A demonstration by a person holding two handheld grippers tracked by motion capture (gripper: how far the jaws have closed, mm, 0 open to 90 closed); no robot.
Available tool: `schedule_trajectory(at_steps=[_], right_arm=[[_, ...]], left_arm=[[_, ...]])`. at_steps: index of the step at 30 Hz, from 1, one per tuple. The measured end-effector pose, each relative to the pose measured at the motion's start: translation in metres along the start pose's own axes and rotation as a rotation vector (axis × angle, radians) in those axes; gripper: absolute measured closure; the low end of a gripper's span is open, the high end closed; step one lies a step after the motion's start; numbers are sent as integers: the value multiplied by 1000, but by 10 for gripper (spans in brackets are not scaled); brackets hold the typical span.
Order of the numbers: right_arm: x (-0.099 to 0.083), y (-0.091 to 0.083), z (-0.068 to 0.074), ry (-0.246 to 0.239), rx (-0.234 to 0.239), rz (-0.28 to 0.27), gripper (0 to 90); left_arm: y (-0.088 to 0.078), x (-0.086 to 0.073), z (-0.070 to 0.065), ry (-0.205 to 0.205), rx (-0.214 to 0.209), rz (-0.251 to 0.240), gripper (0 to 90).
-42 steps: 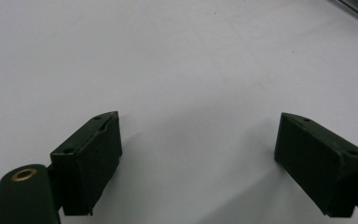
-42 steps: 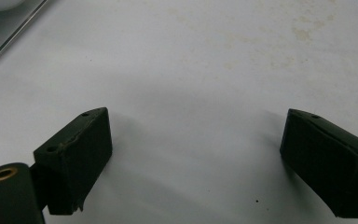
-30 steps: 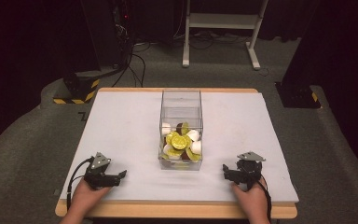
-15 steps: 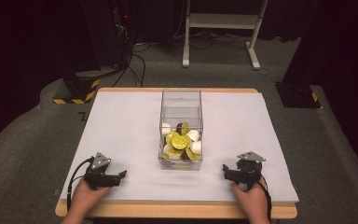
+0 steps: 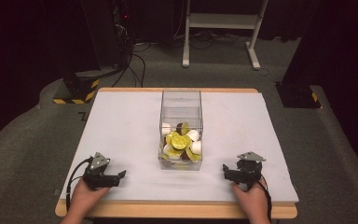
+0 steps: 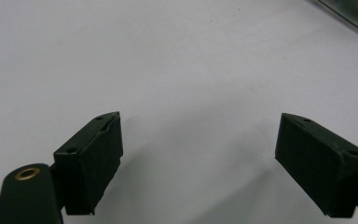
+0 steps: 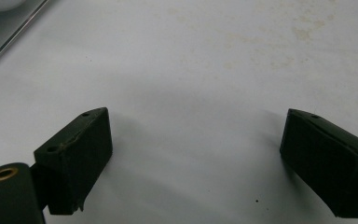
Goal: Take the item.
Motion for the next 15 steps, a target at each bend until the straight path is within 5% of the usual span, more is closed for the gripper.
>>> schedule_trajectory(at_steps=[15], right_arm=[[0,0,0,1,1,0,89]], left_arm=[[-7,10,-11,0,-59,-38,155]])
Point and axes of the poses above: each handheld gripper's, and its own axes: y roughly forward along the jaws, x roughly out of its top, z roughly to its left, the point moved 3 cm from there along y, roughly forward along the jaws, and after that the axes turned 2 degrees about y, right-handed, at the moved point
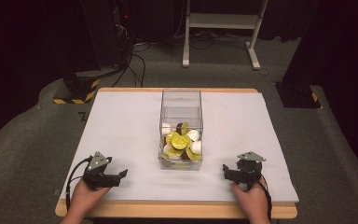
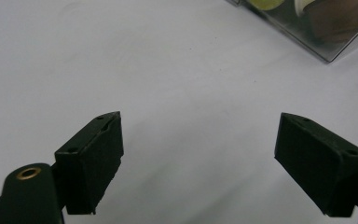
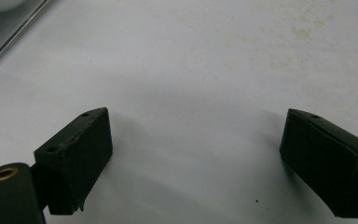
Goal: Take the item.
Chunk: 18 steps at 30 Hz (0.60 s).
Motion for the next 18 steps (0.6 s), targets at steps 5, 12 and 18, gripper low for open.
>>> schedule_trajectory(at_steps=[5,12,18], right_arm=[[0,0,0,-1,-1,0,89],[0,0,0,-1,-1,0,89],[0,0,0,-1,0,0,89]], left_arm=[[2,5,-8,-19,-30,-16,153],[5,10,-16,-10,-63,-21,150],[9,18,-26,-29,-116,-45,174]])
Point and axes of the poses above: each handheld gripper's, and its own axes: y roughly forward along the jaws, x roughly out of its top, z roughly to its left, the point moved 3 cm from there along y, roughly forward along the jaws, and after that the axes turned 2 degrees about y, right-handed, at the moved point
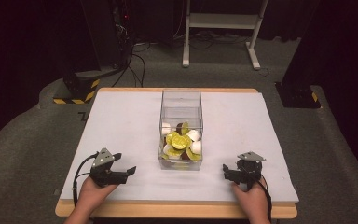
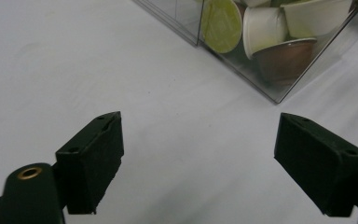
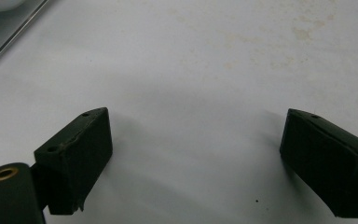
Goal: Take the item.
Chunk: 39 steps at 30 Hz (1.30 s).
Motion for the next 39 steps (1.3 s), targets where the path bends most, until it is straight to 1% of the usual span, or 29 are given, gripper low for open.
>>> schedule_trajectory(at_steps=[1,3,4,6,7,9,10,11,13,16,17,19,20,21,23,25,26,27,29,30,32,35,39], right_arm=[[0,0,0,0,0,0,89],[0,0,0,0,0,0,89],[0,0,0,0,0,0,89],[0,0,0,0,0,0,89],[0,0,0,0,0,0,89],[0,0,0,0,0,0,89],[0,0,0,1,0,0,89],[0,0,0,0,0,0,89],[0,0,0,0,0,0,89],[0,0,0,0,0,0,89],[0,0,0,0,0,0,89],[0,0,0,0,0,0,89],[0,0,0,0,1,0,89],[0,0,0,0,0,0,89],[0,0,0,0,0,0,89],[0,0,0,0,0,0,89],[0,0,0,0,0,0,90],[0,0,0,0,0,0,89],[0,0,0,0,0,0,90],[0,0,0,0,0,0,89],[0,0,0,0,0,0,90],[0,0,0,1,1,0,89],[0,0,0,0,0,2,89]], left_arm=[[0,1,-1,6,-3,4,175],[2,3,-4,6,-3,-14,181],[2,3,-4,23,-4,-9,181],[4,5,-6,34,-7,-11,180],[5,5,-7,25,-10,-19,180],[5,6,-9,35,-15,-11,180],[6,7,-10,36,-15,-12,180],[6,8,-12,25,-19,-16,180],[6,9,-13,31,-25,-17,181],[5,13,-16,27,-32,-26,175],[5,16,-18,19,-40,-36,175],[5,17,-20,34,-45,-33,166],[6,18,-23,24,-47,-41,166],[7,18,-23,38,-50,-33,165],[7,20,-26,37,-55,-37,159],[7,21,-27,47,-58,-30,154],[7,23,-29,44,-62,-33,153],[7,24,-30,49,-65,-34,153],[8,27,-33,36,-69,-47,151],[8,29,-34,43,-73,-46,149],[9,33,-38,35,-82,-57,146],[11,36,-42,31,-94,-60,144],[15,38,-49,39,-106,-52,141]])
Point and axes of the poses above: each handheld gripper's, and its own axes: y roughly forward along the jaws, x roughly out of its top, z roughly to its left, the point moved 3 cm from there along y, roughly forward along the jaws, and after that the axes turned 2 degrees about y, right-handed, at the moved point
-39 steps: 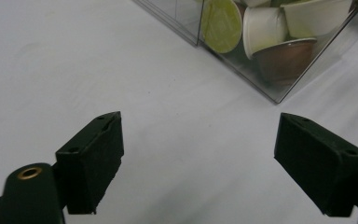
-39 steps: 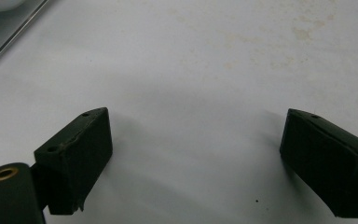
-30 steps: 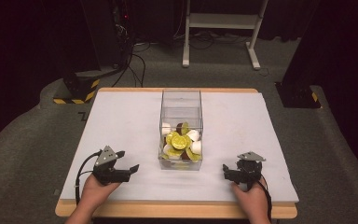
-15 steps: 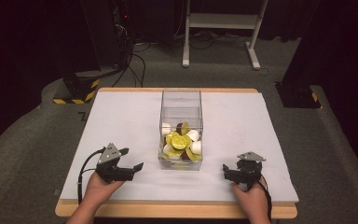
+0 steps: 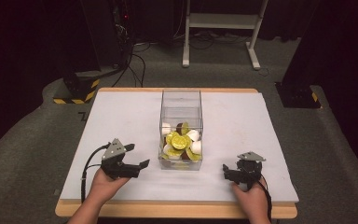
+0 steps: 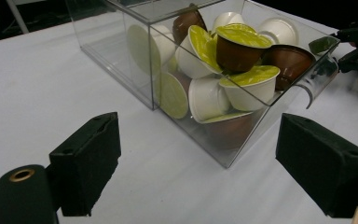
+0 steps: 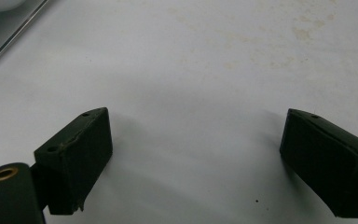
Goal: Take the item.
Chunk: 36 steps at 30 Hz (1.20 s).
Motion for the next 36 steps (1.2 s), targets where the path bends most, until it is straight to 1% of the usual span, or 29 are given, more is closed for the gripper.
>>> schedule_trajectory(at_steps=[1,2,6,7,9,11,12,15,18,21,23,26,29,31,33,34,36], right_arm=[[0,0,0,0,0,-1,89],[0,0,0,0,0,-1,90],[0,0,0,0,0,0,89],[0,0,0,0,0,0,89],[0,0,0,-1,0,0,89],[0,0,0,-1,0,0,89],[0,0,0,0,0,0,89],[0,0,0,-1,0,0,90],[0,0,0,-1,0,0,89],[0,0,0,-1,0,0,89],[0,0,0,-1,0,0,90],[0,0,0,0,0,-1,90],[0,0,0,-1,0,-1,90],[0,0,0,0,0,-1,89],[0,0,0,0,0,-1,90],[0,0,0,0,0,-1,89],[0,0,0,0,0,-1,90]], left_arm=[[1,0,-2,-1,-2,-1,141],[2,1,-3,9,-3,6,141],[7,3,-10,11,-16,0,140],[8,4,-12,20,-23,0,140],[11,5,-15,12,-28,-5,139],[13,7,-17,16,-38,2,135],[15,8,-19,4,-41,-2,131],[19,11,-23,-1,-51,-5,115],[23,13,-25,11,-54,-1,105],[27,16,-27,-5,-67,-19,99],[29,17,-27,-10,-76,-20,93],[34,19,-29,-15,-77,-20,77],[39,19,-31,-2,-70,-13,70],[41,20,-33,15,-74,-7,65],[44,21,-36,19,-73,-5,59],[46,21,-37,27,-70,-1,57],[49,22,-40,24,-76,1,57]])
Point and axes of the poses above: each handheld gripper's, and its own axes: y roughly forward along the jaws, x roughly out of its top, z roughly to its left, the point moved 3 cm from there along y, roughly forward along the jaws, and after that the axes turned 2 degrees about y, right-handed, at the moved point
